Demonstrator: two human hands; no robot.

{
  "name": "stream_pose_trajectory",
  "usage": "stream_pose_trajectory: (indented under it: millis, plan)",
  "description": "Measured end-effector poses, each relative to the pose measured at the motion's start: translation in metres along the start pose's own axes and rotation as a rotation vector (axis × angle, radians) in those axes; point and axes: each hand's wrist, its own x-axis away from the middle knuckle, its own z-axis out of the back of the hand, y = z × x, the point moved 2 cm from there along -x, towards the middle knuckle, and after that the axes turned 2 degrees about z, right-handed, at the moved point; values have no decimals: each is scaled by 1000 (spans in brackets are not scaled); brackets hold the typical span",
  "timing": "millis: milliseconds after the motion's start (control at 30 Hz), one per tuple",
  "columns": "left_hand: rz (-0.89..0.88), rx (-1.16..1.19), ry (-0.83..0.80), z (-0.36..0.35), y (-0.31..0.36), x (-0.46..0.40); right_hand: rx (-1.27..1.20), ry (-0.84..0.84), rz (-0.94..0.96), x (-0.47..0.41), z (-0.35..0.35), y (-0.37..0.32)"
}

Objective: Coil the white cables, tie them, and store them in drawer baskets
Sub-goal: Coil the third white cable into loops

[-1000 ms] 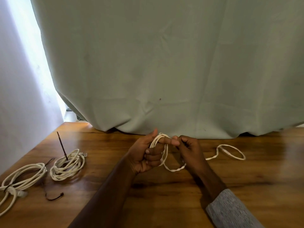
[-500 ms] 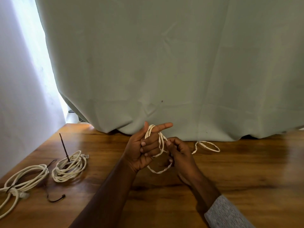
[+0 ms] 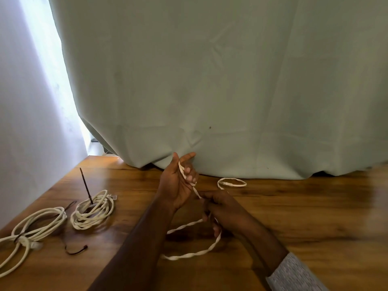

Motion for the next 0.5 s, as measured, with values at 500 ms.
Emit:
stream_pose_trajectory:
  millis: [500]
  plan:
    - [-329,-678,161,-13,-14,7,-659,-110,-203,10,13,-1]
